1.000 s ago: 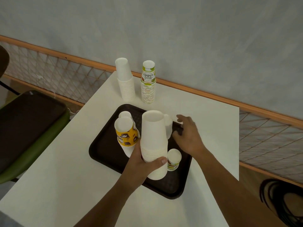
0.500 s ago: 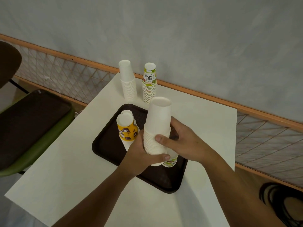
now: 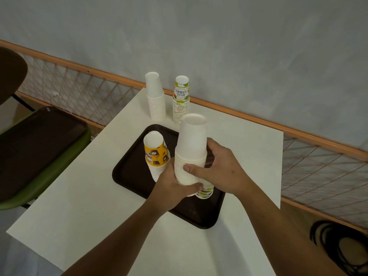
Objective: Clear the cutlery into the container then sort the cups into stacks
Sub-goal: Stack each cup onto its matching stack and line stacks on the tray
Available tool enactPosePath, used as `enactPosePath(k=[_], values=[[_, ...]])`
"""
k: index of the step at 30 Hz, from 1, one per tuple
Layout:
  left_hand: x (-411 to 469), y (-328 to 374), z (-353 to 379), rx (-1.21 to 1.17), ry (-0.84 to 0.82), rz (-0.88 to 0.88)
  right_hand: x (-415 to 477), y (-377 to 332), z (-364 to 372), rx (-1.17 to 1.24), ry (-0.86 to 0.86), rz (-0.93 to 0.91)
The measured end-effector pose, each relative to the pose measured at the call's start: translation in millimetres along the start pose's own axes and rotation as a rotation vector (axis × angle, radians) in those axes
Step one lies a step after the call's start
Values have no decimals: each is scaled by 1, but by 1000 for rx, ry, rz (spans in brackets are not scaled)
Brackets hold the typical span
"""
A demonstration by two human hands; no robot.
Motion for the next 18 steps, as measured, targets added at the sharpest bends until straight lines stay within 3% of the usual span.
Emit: enactPosePath(k=[9,18], values=[[0,3,-8,-50,-24,-59,3,-9,-7,63,61,13],[8,0,-6,22,-6,-34,8,-8,-11,74,6,-2]])
Point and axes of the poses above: each hand's wrist, its own x-axis towards the middle knuckle, its own z-axis out of the palm, y = z × x, the point moved 2 cm from there along x, towards the middle knuckle, and after that the axes turned 7 degrees about -x, right-handed, at the moved point
